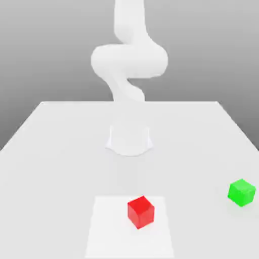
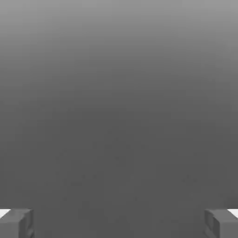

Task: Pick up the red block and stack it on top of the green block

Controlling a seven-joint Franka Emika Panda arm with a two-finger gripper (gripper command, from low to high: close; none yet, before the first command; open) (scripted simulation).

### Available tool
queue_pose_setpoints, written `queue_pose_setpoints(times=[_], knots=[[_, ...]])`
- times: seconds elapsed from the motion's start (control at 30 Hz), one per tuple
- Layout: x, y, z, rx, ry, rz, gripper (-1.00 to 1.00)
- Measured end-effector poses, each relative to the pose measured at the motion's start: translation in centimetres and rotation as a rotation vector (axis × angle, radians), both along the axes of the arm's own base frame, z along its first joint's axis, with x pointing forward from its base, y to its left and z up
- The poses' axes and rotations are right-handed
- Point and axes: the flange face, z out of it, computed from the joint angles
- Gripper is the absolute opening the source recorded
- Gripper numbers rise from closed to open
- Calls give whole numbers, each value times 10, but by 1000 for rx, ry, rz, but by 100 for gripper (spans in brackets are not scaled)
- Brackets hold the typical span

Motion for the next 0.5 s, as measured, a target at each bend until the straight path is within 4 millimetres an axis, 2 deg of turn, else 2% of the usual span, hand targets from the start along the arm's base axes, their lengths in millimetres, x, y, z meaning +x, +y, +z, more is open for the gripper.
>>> queue_pose_setpoints(times=[0.1, 0.23, 0.37, 0.5], knots=[[33, 4, -65, 88, 104, -98, 0], [59, 10, -150, 180, 236, -235, 0], [68, 16, -237, 249, 364, -386, 0], [60, 21, -321, 295, 485, -549, 0]])
